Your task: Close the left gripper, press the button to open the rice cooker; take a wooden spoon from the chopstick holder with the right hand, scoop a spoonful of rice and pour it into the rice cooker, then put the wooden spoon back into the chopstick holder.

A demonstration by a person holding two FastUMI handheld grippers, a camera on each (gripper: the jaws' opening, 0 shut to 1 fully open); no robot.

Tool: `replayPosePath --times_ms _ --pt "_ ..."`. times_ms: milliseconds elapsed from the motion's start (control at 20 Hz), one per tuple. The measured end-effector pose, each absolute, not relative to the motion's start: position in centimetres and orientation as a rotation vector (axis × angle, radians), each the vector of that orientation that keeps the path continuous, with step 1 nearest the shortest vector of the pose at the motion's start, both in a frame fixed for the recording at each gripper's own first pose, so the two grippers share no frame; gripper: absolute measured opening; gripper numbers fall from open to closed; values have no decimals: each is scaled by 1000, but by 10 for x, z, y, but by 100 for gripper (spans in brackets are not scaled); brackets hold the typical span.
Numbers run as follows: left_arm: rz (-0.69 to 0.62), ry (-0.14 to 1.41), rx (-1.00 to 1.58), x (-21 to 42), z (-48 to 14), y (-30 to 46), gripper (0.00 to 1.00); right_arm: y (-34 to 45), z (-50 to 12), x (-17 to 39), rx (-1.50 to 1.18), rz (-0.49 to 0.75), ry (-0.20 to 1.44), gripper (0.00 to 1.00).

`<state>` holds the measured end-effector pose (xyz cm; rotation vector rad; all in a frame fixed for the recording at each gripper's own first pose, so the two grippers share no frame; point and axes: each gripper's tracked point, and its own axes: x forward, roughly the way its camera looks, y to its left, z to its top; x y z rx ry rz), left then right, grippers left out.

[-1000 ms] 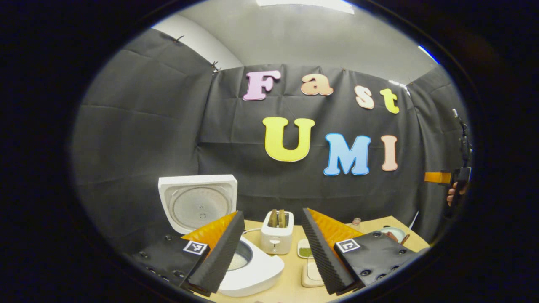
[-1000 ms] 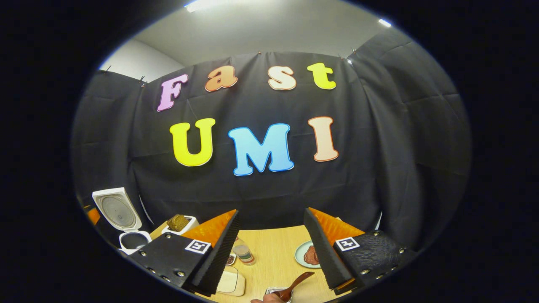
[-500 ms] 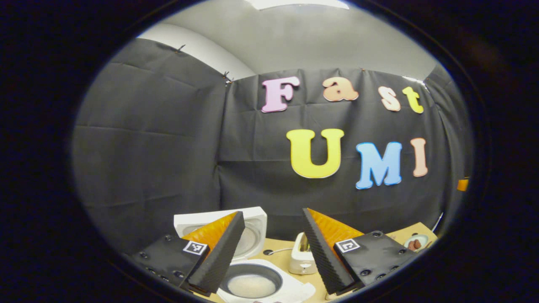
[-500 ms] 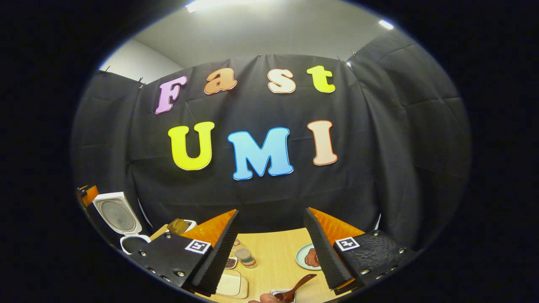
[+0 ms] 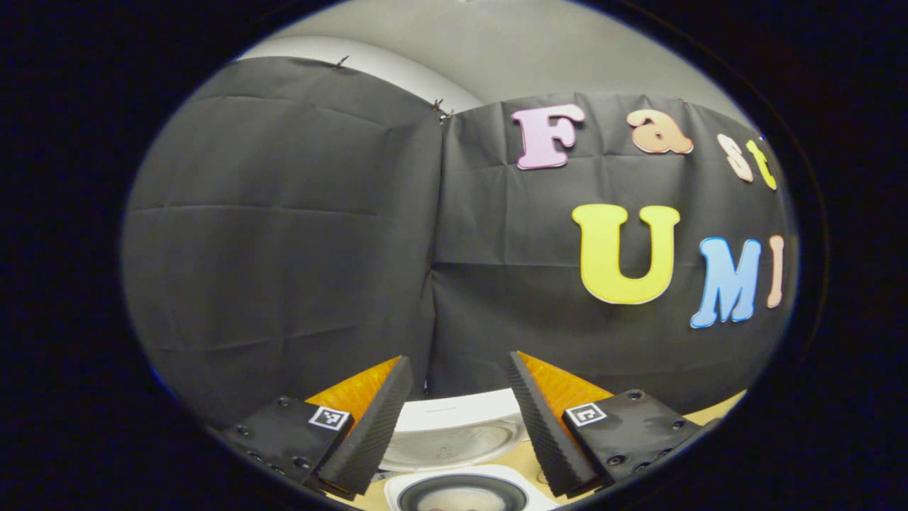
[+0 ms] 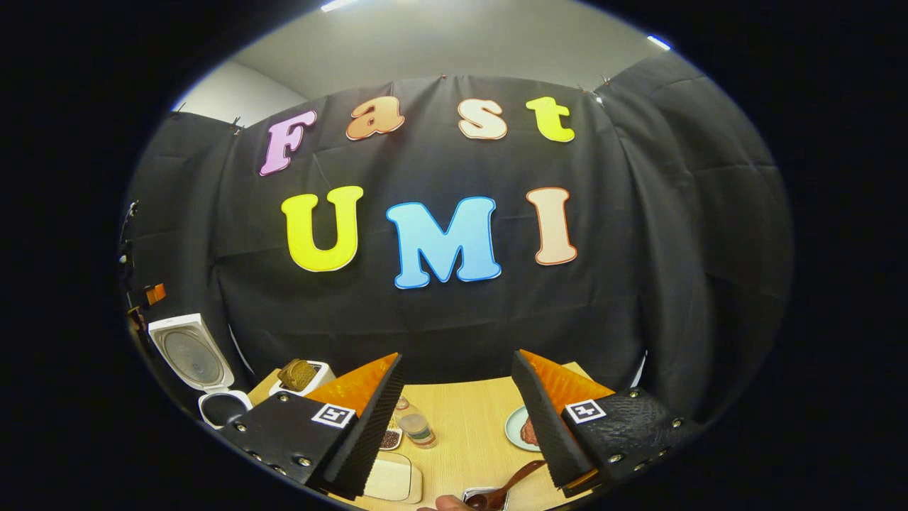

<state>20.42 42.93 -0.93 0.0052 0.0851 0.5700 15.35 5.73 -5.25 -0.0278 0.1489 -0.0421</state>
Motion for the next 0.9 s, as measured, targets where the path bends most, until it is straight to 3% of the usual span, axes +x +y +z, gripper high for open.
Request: replayPosePath --times_ms 350,400,500,550,900 --pt "623 193 -72 239 -53 479 95 55 -51 153 -26 -61 147 92" --pt "631 212 -70 241 -59 483 92 55 -49 154 -22 -62 148 92" --pt "639 253 -60 242 -73 487 98 57 -44 153 -29 -65 135 92" --pt "642 279 -70 242 -81 487 92 59 -42 153 -38 -64 127 92" --pt "645 267 -57 236 -79 477 98 74 -38 146 -42 -27 120 92"
